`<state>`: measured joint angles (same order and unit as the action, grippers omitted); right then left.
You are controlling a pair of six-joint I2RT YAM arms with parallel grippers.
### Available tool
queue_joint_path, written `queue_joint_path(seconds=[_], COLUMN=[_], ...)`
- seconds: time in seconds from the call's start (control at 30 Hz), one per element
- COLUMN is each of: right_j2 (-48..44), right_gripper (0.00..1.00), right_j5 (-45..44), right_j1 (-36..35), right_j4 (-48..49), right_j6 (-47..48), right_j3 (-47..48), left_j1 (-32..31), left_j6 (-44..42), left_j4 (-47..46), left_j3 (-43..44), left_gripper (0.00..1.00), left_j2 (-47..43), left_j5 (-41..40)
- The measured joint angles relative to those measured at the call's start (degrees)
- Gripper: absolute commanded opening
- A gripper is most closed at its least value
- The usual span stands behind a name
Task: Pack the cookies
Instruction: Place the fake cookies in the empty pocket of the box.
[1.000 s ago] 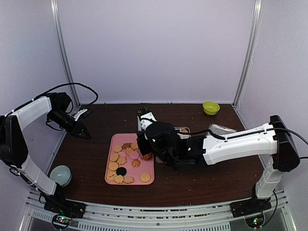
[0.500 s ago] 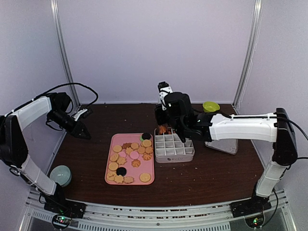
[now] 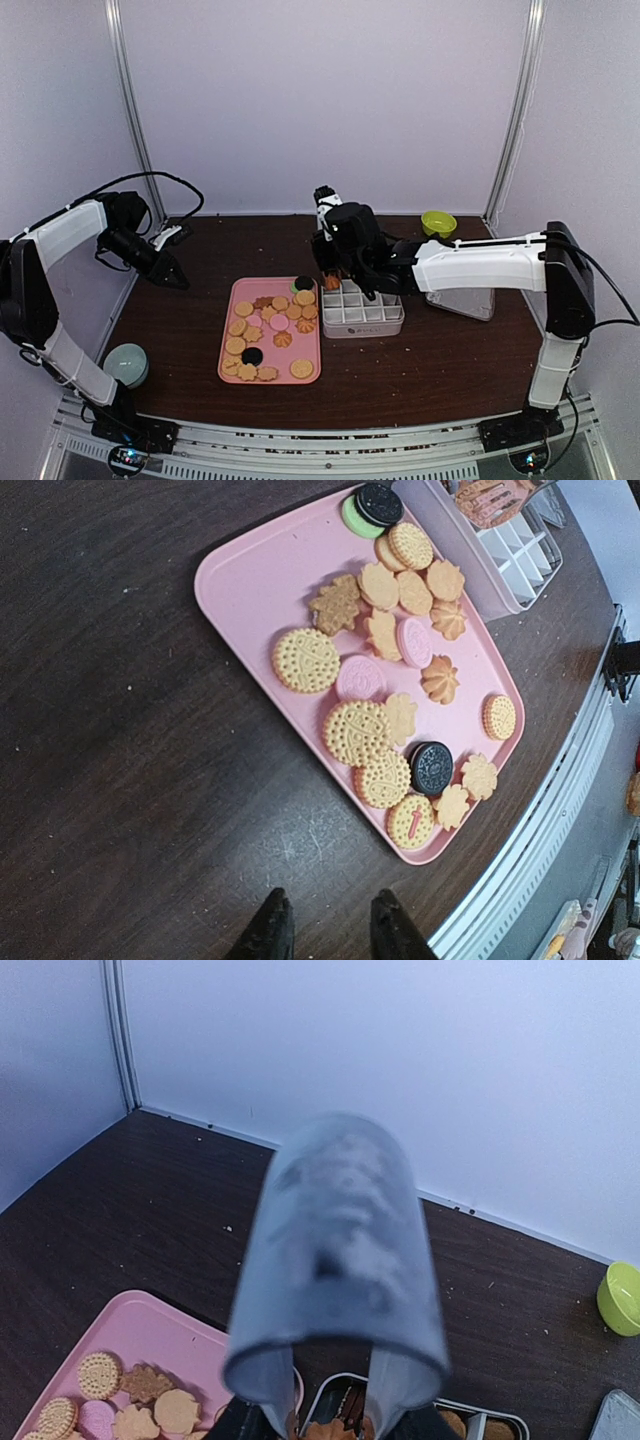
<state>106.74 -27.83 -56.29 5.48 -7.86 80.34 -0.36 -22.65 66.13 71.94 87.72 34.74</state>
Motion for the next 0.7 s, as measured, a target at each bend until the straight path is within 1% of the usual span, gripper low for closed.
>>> queue_joint_path(seconds=[0.1, 0.37, 0.43, 0.5, 0.7], right_j2=[0.4, 1.4, 1.4, 1.2, 0.7], right_gripper=[0.21, 0.23, 0.25, 0.29, 0.35], right_j5=[0.1, 0.1, 0.1, 0.1, 0.1], right_j1=[0.0, 0.1, 0.1, 0.1, 0.1], right_j4=[0.2, 0.2, 0.2, 0.3, 0.3], right_j6=[-0.2, -0.5, -0.8, -1.1, -1.6], right_j3=[0.4, 1.6, 1.5, 1.2, 0.7], left_j1=[0.0, 0.0, 0.0, 0.0, 0.0], left_j6=[0.0, 0.0, -0.1, -0.2, -0.2], left_j4=[0.0, 0.0, 0.0, 0.0, 0.0], left_j3=[0.1, 0.1, 0.1, 0.1, 0.1], left_gripper=[0.32, 0.32, 0.32, 0.32, 0.32], left_j2=[0.0, -0.1, -0.1, -0.2, -0.3], left_j5=[0.0, 0.0, 0.0, 0.0, 0.0])
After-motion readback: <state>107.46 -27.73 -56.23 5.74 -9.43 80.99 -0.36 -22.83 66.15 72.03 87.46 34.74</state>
